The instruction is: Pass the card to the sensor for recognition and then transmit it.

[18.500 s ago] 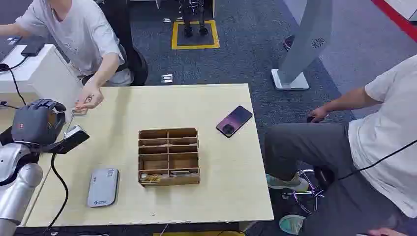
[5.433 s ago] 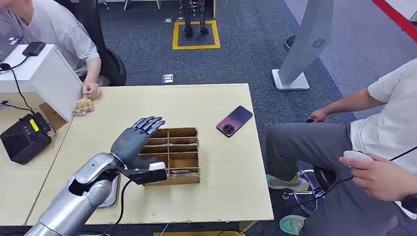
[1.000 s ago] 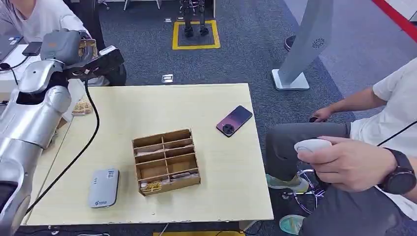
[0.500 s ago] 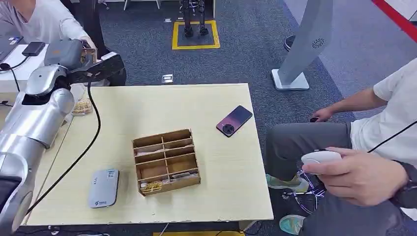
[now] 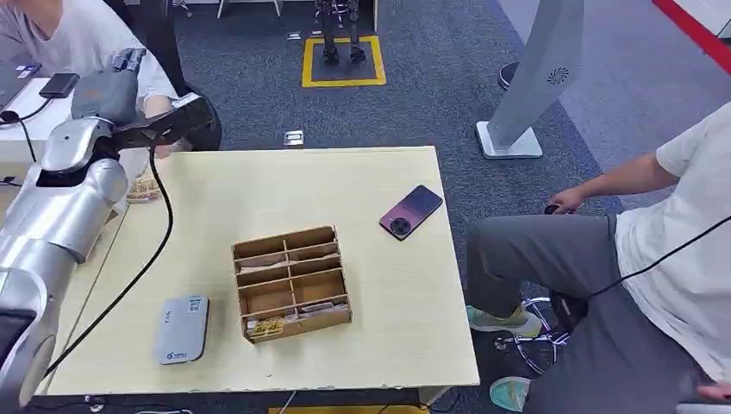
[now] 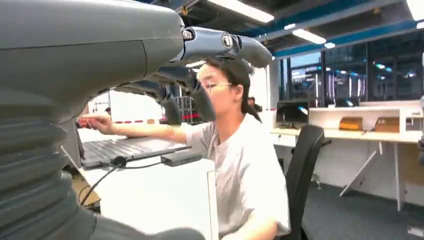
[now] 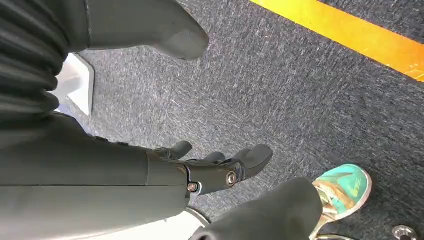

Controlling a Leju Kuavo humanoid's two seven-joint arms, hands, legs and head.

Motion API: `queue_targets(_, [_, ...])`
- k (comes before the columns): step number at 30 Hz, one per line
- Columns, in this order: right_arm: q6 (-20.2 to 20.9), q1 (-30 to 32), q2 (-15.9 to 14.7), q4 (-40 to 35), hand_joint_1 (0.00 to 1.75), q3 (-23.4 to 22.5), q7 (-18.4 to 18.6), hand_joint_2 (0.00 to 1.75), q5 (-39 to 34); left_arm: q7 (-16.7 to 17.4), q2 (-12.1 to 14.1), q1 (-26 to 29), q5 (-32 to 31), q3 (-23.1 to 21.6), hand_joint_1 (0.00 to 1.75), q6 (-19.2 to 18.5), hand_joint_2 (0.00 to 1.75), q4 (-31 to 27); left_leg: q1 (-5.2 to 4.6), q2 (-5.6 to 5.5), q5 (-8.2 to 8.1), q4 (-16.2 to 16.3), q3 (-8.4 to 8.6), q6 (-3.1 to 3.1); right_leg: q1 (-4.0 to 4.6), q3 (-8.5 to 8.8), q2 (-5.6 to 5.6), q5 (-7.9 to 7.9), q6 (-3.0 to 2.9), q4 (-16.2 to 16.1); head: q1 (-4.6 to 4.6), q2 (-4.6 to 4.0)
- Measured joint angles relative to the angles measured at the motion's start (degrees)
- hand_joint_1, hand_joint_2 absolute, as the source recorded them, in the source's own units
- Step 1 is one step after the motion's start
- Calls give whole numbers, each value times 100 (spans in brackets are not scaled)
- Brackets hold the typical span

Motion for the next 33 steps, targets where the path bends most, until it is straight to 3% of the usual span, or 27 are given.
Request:
queue_targets(4, [-16, 13, 0, 0, 0, 0, -39, 175, -83, -322, 201, 155, 20, 57, 0, 410, 175, -37, 0, 10, -1, -2, 2, 0, -1, 0, 10, 0, 0, 2, -2, 0])
queue_targets(8, [-29, 66, 2, 0, 0, 0, -90, 175, -182, -623, 536, 704, 166, 238, 0, 866, 175, -383, 1, 17, -1, -5, 4, -1, 1, -2, 16, -3, -2, 2, 0, 0])
queue_targets(11, [-59, 103, 0, 0, 0, -9, -133, 175, -280, -976, 858, 1426, 468, 564, 0, 1507, 175, -901, -1, 28, -4, -13, 11, -4, -2, 0, 29, -7, -6, 4, 0, 0])
queue_targets(13, [-99, 148, 4, 0, 0, -48, -192, 175, -402, -1343, 1060, 2257, 682, 963, 0, 2111, 175, -1505, -4, 57, -15, -20, 25, -11, -6, 4, 58, -9, -7, 4, -2, 0])
queue_targets(16, [-101, 244, 11, 2, 0, -105, -182, 175, -551, -1779, 1226, 3886, 727, 1875, 0, 3022, 175, -2665, -6, 98, -44, -23, 48, -18, -8, 5, 102, -27, -21, 3, -4, 0])
queue_targets(19, [-99, 383, 18, 44, 0, -201, -111, 175, -693, -2240, 1159, 5352, 1714, 3053, 0, 3093, 175, -3520, -3, 104, -58, -22, 44, -11, -5, 0, 108, -41, -12, 1, 4, 0])
queue_targets(22, [-99, 458, 26, 114, 0, -260, -98, 175, -763, -2827, 937, 6058, 2444, 4380, 0, 3084, 175, -3718, -2, 86, -60, -22, 36, -8, -3, 2, 87, -50, -11, -1, 0, 0])
queue_targets(26, [-99, 458, 33, 171, 0, -337, -135, 175, -844, -3769, 578, 6422, 2533, 6075, 0, 2974, 175, -3460, 1, 83, -60, -22, 36, -7, -1, 5, 78, -52, -13, -1, 2, 0])
queue_targets(28, [-103, 458, 39, 188, 0, -341, -107, 175, -848, -3659, 446, 6443, 2437, 6721, 0, 2931, 175, -3182, 2, 75, -60, -23, 33, -7, 0, 12, 69, -52, -13, -1, 2, 0])
queue_targets(33, [-103, 460, 79, 197, 0, -343, 98, 175, -900, -3388, 170, 6360, 2389, 8558, 0, 3044, 175, -1398, 0, 71, -61, -24, 49, -7, -1, 19, 62, -54, -17, -1, -7, 0])
